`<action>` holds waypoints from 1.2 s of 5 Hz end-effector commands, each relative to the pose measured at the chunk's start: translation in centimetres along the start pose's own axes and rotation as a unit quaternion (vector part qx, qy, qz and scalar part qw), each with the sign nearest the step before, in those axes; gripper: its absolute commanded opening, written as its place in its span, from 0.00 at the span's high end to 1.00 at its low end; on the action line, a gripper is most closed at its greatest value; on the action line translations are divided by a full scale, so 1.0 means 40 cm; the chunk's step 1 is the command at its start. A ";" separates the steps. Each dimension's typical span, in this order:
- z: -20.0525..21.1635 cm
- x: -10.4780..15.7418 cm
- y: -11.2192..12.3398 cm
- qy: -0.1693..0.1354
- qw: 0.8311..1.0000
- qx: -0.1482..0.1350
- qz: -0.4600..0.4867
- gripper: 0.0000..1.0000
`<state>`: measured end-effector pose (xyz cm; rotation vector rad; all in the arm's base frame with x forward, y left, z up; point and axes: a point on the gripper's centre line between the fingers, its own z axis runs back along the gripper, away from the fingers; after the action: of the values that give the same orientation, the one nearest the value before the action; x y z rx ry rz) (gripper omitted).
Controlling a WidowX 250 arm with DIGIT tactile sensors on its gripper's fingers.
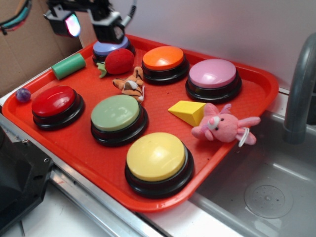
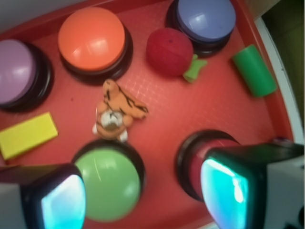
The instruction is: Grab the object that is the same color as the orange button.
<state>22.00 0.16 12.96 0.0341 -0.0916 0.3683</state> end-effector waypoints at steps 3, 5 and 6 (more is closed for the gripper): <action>-0.198 0.064 -0.006 -0.026 0.991 0.009 0.130 0.00; -0.242 0.049 -0.013 -0.037 0.984 0.029 0.172 0.00; -0.241 0.042 -0.005 -0.042 0.979 0.016 0.198 1.00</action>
<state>24.16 0.28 2.36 0.0806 -0.1334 0.7551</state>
